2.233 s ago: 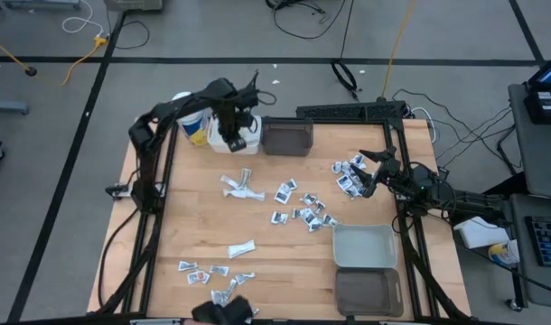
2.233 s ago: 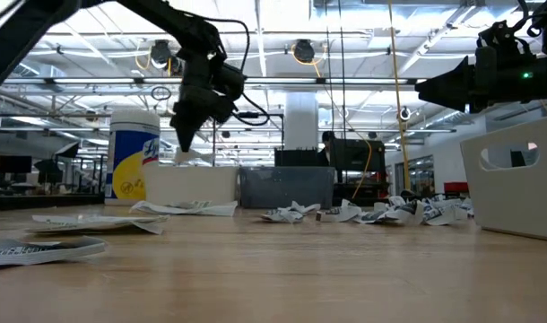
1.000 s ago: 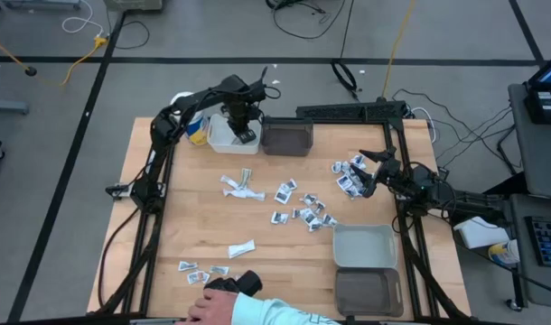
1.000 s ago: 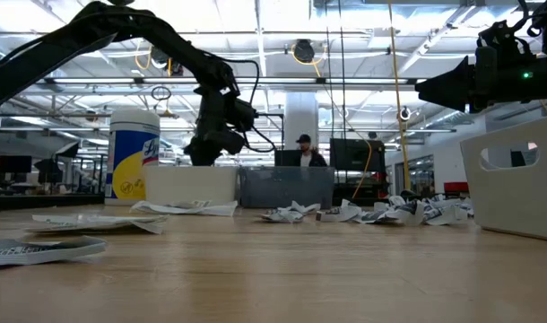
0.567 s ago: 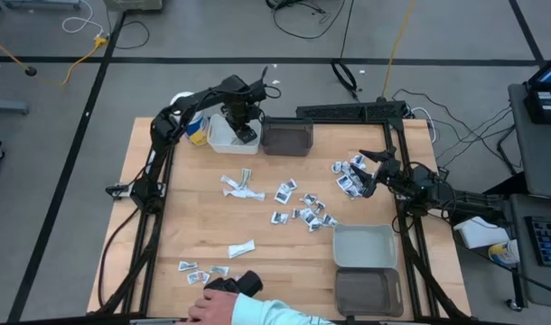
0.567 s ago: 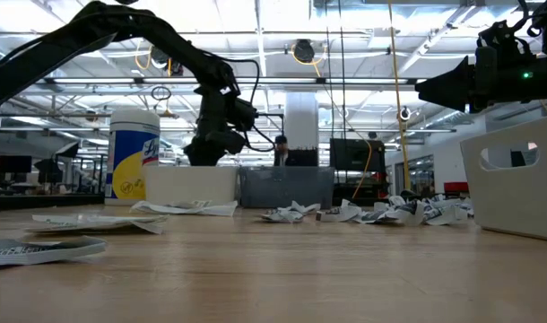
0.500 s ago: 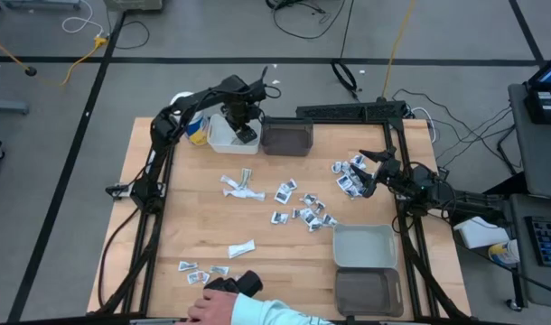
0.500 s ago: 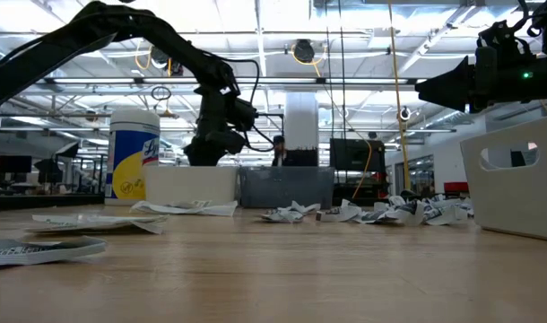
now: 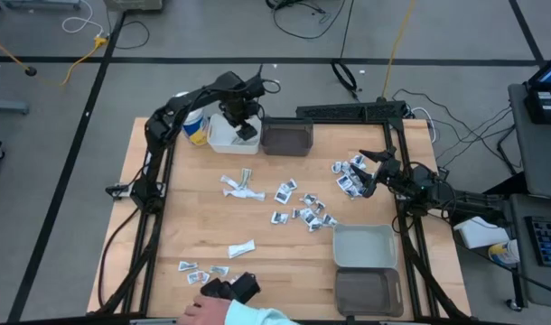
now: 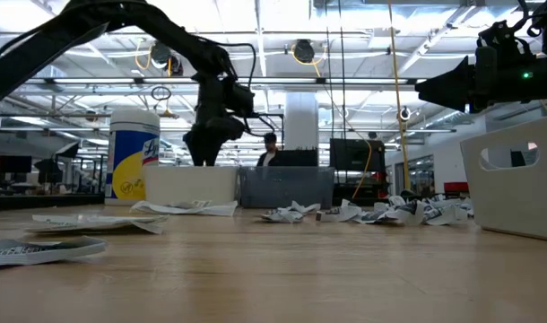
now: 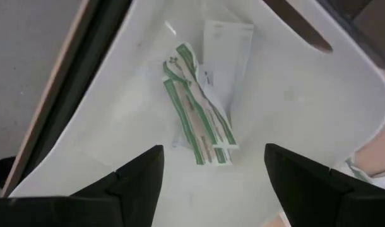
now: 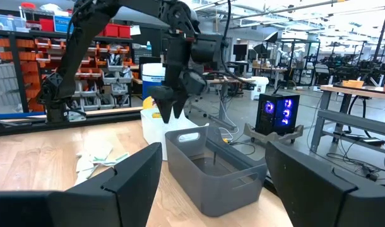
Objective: Pick & Place First Aid Supplies
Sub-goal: Put the green bandage into the white bin
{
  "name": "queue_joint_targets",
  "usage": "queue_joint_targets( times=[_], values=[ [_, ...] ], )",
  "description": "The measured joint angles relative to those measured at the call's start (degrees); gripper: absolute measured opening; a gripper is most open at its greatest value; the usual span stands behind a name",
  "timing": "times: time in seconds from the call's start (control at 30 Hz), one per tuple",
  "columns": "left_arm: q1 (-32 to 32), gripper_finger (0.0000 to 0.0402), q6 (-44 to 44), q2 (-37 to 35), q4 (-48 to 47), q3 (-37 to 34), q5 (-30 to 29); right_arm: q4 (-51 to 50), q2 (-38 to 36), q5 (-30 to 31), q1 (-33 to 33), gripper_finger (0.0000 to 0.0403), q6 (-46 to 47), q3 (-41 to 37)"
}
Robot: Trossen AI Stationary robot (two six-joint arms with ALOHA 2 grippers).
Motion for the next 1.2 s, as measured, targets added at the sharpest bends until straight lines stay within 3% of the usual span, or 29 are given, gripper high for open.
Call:
queue_joint_targets(
  times=[0.3, 0.57, 0.8, 1.2],
  values=[
    [-2.4, 0.0258, -1.3, -3.8, -2.0, 0.0, 0.5, 0.0, 0.0, 0.0, 0.0, 0.0279, 0.0, 0.0],
    [-7.3, 0.0268, 3.0, -5.9, -3.8, -1.5, 0.4, 0.0, 0.0, 0.0, 0.0, 0.0279, 0.0, 0.0],
    [-12.1, 0.0258, 5.9, -17.5, 7.2, -17.0, 0.0, 0.0, 0.0, 0.0, 0.0, 0.0279, 0.0, 0.0],
    [-20.1, 0.0262, 2.2, -31.0, 13.4, -36.5, 0.0, 0.0, 0.0, 0.0, 0.0, 0.0279, 0.0, 0.0]
  ],
)
